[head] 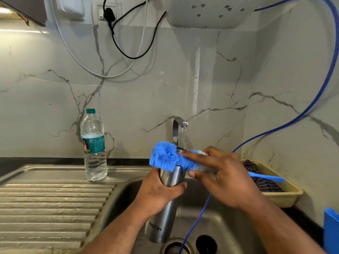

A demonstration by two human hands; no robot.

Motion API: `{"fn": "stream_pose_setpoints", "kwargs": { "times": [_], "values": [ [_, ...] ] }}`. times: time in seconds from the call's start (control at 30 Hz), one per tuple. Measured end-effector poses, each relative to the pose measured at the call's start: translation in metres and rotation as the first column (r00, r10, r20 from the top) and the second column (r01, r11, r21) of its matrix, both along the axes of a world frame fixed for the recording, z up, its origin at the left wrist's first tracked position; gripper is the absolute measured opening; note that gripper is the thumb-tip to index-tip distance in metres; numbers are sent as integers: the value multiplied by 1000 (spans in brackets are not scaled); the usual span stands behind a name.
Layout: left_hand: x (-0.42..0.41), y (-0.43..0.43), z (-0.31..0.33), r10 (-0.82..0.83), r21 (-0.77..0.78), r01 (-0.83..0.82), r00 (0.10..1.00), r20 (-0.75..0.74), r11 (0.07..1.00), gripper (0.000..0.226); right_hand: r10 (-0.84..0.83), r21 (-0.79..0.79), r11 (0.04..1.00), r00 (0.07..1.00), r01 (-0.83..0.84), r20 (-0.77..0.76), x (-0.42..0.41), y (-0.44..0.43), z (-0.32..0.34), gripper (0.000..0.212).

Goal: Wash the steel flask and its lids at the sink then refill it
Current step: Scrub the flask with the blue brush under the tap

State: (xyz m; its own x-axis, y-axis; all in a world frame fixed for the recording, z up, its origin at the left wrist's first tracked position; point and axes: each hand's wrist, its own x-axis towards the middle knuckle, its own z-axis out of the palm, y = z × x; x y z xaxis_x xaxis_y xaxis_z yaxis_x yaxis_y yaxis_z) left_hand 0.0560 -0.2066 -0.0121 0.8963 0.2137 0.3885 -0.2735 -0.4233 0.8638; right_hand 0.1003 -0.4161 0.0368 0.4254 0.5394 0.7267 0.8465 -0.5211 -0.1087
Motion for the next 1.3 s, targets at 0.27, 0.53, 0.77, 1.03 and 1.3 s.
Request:
{"fn": "stream_pose_setpoints", "kwargs": {
  "times": [0.27, 0.53, 0.77, 1.03, 1.3],
  "values": [
    [-7, 8, 7, -103, -198, 99, 995, -6, 975, 49, -38, 125, 991, 998, 44, -55, 19, -27, 4, 49],
    [-6, 4, 4, -99, -47, 97, 994, -42, 994, 58, -42, 48, 998, 999, 44, -28, 14, -23, 5, 48],
    [-6, -2, 2, -373, -338, 338, 927, -43, 878, 75, -58, 128, 990, 998, 58, -3, 11, -12, 1, 54],
    [-7, 5, 4, -342, -309, 307, 938, -63, 900, 71, -15, 158, 987, 999, 23, -53, 11, -25, 9, 47],
    [-9, 9, 4, -388, -338, 342, 918, -77, 877, 75, -72, 61, 995, 981, 84, -180, 19, -42, 11, 55]
  ]
}}
